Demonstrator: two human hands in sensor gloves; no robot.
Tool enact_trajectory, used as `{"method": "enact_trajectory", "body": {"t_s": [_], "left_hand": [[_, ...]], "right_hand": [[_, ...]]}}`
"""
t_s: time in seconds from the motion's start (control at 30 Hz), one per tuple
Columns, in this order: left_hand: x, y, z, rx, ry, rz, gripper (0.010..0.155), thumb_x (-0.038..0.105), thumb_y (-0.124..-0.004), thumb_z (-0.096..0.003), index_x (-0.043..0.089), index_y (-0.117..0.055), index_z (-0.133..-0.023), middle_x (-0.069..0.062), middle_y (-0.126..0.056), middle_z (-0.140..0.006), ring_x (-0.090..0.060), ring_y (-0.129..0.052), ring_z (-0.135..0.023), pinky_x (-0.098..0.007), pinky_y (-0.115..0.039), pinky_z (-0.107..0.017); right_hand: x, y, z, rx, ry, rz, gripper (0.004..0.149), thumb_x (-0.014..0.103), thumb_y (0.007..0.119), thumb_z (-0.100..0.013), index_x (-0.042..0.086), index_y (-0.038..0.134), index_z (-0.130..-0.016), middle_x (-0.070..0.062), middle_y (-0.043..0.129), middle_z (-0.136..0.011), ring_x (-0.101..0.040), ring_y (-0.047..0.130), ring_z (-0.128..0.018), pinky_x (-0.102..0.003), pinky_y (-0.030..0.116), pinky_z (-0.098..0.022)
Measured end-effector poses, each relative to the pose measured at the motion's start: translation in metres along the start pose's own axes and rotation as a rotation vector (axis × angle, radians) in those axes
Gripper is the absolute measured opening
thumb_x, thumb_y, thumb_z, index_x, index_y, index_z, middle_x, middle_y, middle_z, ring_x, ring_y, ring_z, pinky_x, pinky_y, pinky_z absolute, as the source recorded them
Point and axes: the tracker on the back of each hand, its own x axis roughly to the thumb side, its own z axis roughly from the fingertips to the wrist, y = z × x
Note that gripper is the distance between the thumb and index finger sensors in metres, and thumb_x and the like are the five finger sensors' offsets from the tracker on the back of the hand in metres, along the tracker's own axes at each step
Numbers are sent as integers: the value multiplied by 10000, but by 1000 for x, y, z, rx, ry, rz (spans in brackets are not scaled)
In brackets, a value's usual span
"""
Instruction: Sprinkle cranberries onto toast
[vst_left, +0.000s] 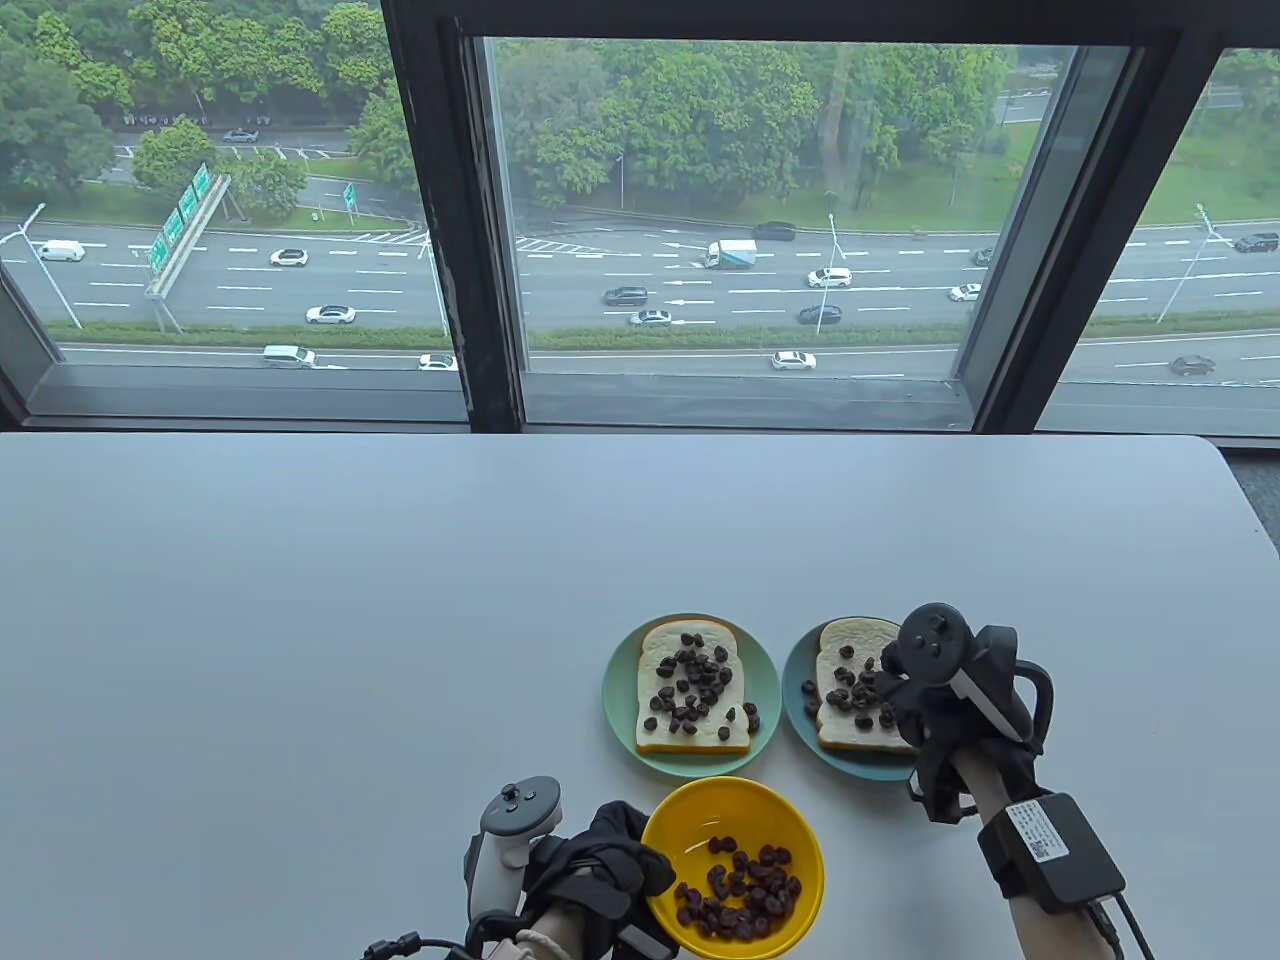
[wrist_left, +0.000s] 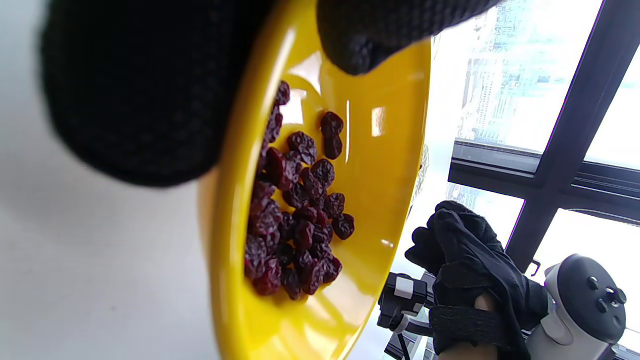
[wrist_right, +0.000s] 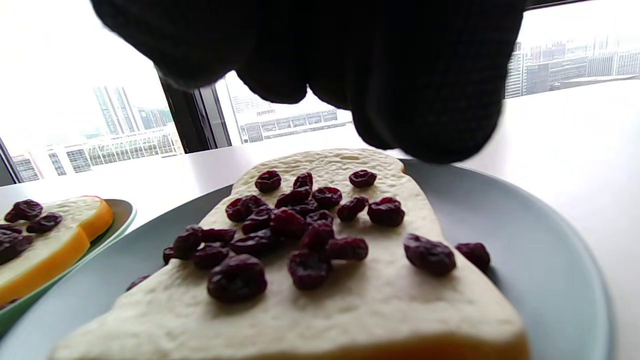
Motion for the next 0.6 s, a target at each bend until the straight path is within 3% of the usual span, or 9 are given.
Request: {"method": "enact_trajectory", "body": {"t_s": [0.1, 0.3, 0.4, 0.47, 0.6], "left_hand": [[0, 0, 0, 2, -4, 4, 526, 193, -774, -385, 191, -503, -836, -212, -627, -686, -359, -778, -391, -361, -970, -131], [1, 3, 1, 24, -21, 18, 526, 194, -773, -387, 192, -500, -836, -210, -625, -688, -357, -779, -393, -360, -971, -135], [2, 3, 2, 30, -28, 24, 526, 194, -773, -388, 193, -499, -837, -210, -625, -689, -357, -779, -395, -360, -972, -136], [2, 4, 3, 35, -35, 26, 526, 191, -773, -387, 192, -500, -836, -210, -625, -689, -358, -779, -396, -362, -972, -136], [3, 3, 4, 56, -50, 17, 528, 187, -779, -383, 191, -503, -833, -213, -625, -686, -362, -779, -393, -366, -974, -134]], "right_hand": [[31, -9, 14, 49, -139, -70, 474, 434, 750, -353, 276, 735, -800, -70, 737, -843, -251, 935, -602, -244, 942, -343], [109, -13, 64, 385, -576, -256, 635, 441, 774, -350, 264, 580, -929, -128, 615, -935, -328, 834, -739, -300, 890, -459], [135, -4, 88, 541, -699, -112, 709, 435, 781, -350, 266, 479, -969, -149, 530, -972, -369, 761, -797, -317, 855, -505], [146, 8, 102, 632, -728, 73, 760, 441, 780, -350, 272, 400, -986, -168, 450, -994, -398, 686, -839, -329, 824, -537], [152, 29, 115, 680, -738, 215, 827, 449, 790, -334, 307, 304, -988, -203, 323, -1008, -428, 599, -866, -336, 782, -563]]}}
